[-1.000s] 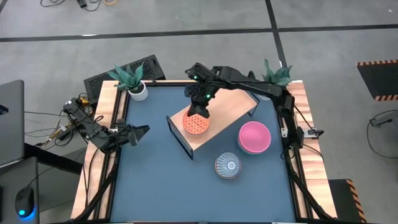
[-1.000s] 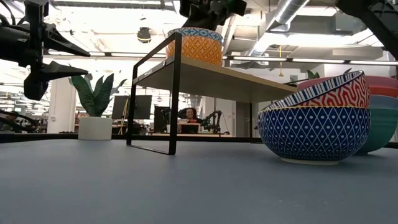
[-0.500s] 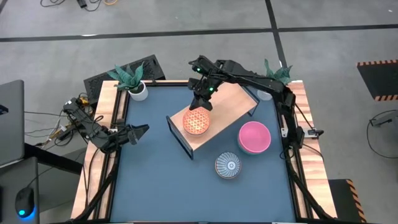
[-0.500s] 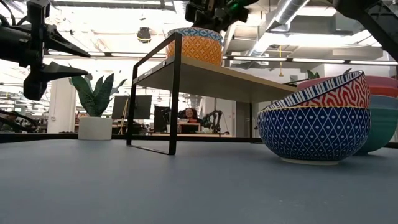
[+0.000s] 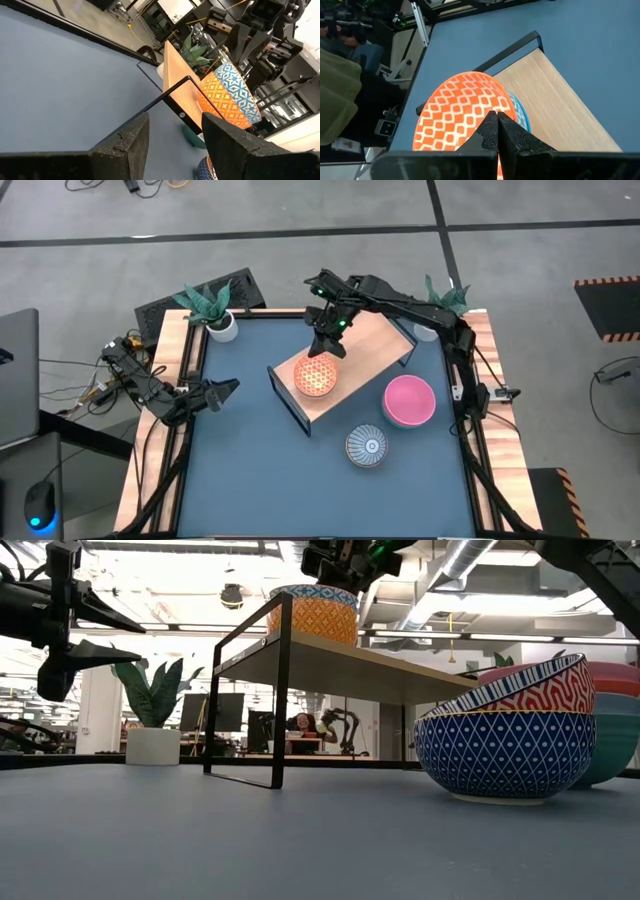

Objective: Place and stack bowls onto a shelf
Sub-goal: Stack the orange patterned bowl on top of the blue patterned bowl on the shelf

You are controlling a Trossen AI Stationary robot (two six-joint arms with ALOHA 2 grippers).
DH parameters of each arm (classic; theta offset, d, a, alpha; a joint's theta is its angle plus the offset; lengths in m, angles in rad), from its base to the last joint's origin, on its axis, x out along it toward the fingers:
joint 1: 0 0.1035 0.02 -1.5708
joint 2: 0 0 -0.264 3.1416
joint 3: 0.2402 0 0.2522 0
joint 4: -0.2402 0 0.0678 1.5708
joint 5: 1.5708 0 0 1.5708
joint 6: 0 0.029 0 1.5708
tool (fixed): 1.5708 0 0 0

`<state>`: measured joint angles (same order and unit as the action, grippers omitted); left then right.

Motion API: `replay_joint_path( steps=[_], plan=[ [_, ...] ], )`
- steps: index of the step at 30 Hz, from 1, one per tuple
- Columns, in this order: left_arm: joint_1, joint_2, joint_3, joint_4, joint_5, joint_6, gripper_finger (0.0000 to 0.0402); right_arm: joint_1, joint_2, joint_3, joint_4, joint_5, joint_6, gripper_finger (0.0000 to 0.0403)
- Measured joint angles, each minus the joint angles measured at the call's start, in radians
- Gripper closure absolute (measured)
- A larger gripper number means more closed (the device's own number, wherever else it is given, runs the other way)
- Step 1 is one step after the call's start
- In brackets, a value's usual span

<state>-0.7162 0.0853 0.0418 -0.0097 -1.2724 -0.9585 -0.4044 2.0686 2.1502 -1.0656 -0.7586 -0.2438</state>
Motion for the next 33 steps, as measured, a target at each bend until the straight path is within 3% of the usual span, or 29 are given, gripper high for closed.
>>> replay_joint_path(
  steps=[15,20,29,33],
  plan=[
    [0.000,0.000,0.000,0.000,-0.005,0.000,0.0236,-0.010,0.039,-0.001,-0.004,0.006,0.025,0.0384],
    [0.000,0.000,0.000,0.000,-0.015,0.000,0.0236,0.000,0.039,0.055,-0.033,-0.003,0.066,0.0384],
    [0.000,0.000,0.000,-0.001,-0.018,0.007,0.0236,0.147,0.036,0.106,-0.085,0.007,-0.037,0.0384],
    [0.000,0.000,0.000,-0.001,-0.015,0.007,0.0236,0.207,0.036,0.106,-0.050,0.072,-0.055,0.0384]
  ],
)
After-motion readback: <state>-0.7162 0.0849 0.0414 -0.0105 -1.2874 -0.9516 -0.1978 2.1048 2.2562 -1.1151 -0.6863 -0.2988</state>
